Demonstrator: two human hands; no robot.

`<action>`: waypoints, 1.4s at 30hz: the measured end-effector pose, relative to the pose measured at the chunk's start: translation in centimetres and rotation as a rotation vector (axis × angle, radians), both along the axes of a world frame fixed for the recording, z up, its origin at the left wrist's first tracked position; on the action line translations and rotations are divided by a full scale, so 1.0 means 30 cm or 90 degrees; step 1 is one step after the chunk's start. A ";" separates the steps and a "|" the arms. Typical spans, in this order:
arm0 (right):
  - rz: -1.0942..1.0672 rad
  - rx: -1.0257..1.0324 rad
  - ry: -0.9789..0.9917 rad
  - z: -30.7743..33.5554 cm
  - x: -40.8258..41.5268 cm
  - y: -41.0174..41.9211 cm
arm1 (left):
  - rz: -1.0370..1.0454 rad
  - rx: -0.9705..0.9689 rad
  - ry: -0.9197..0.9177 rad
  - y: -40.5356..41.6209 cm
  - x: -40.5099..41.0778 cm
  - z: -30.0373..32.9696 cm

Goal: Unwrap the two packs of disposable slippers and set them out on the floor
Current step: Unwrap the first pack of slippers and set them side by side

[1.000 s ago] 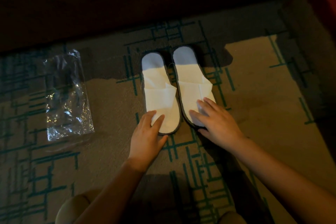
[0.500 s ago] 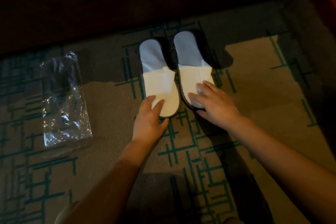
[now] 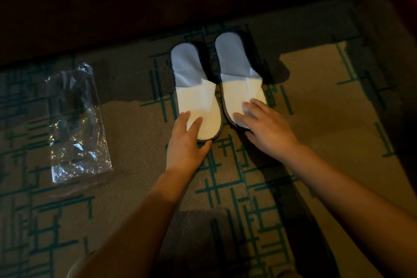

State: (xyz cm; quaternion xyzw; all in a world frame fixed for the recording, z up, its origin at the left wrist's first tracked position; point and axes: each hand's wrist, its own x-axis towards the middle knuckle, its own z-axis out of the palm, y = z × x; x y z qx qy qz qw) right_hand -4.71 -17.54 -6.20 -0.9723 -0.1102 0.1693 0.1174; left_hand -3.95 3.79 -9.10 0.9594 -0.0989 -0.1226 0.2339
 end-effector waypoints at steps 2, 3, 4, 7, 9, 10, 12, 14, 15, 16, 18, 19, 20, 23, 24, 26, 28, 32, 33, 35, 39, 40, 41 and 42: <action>-0.004 -0.004 0.002 -0.002 0.013 -0.002 | -0.001 0.002 0.001 -0.001 0.010 0.002; -0.006 -0.006 0.002 -0.003 0.019 -0.002 | 0.000 0.004 0.002 -0.002 0.013 0.002; -0.007 -0.008 0.002 -0.005 0.023 -0.002 | 0.000 0.006 0.004 -0.001 0.016 0.002; -0.006 -0.015 0.000 -0.009 0.032 -0.001 | 0.001 0.005 0.008 -0.001 0.019 0.001; -0.006 -0.017 -0.002 -0.009 0.035 -0.003 | 0.002 0.004 0.010 -0.004 0.021 0.000; -0.006 -0.018 -0.002 -0.007 0.036 -0.004 | 0.003 0.004 0.009 -0.006 0.024 0.000; -0.003 -0.019 0.000 -0.005 0.039 -0.005 | 0.005 0.006 0.009 -0.009 0.029 0.001; 0.002 -0.020 -0.002 -0.004 0.040 -0.006 | 0.005 0.007 0.009 -0.008 0.032 0.002; 0.002 -0.019 -0.005 -0.005 0.040 -0.007 | 0.004 0.008 0.009 -0.007 0.034 0.002; 0.000 -0.018 -0.004 -0.004 0.040 -0.007 | 0.003 0.010 0.010 -0.006 0.034 0.002; -0.003 -0.019 0.001 -0.005 0.038 -0.006 | 0.001 0.016 0.012 -0.005 0.032 0.002; -0.004 -0.021 0.006 -0.006 0.038 -0.005 | 0.001 0.016 0.012 -0.005 0.031 0.002; -0.006 -0.022 0.009 -0.006 0.039 -0.005 | 0.002 0.015 0.013 -0.006 0.029 0.003; -0.008 -0.019 0.006 -0.007 0.039 -0.007 | 0.000 0.015 0.013 -0.007 0.025 0.008; -0.006 -0.022 0.003 -0.007 0.039 -0.007 | -0.006 0.017 0.007 -0.005 0.024 0.011; -0.005 -0.032 0.001 -0.008 0.034 -0.006 | -0.022 0.019 -0.011 0.000 0.021 0.015; -0.012 -0.026 0.001 -0.008 0.027 -0.003 | -0.036 0.017 -0.011 0.008 0.017 0.020; 0.004 -0.006 -0.075 0.010 0.010 0.009 | -0.047 0.014 0.023 0.026 0.010 0.080; 0.000 -0.004 -0.097 0.025 0.006 0.016 | -0.059 0.020 0.041 0.032 0.010 0.107; -0.022 -0.026 -0.103 0.075 -0.006 0.036 | -0.078 0.053 0.108 0.048 0.017 0.177; -0.107 -0.054 0.067 0.246 -0.065 0.088 | -0.124 0.141 0.245 0.104 0.024 0.347; -0.123 -0.056 0.130 0.302 -0.086 0.098 | -0.138 0.164 0.278 0.119 0.020 0.401; -0.138 -0.063 0.191 0.376 -0.108 0.106 | -0.153 0.181 0.308 0.133 0.011 0.469; -0.154 -0.062 0.237 0.453 -0.131 0.116 | -0.162 0.190 0.331 0.145 -0.003 0.537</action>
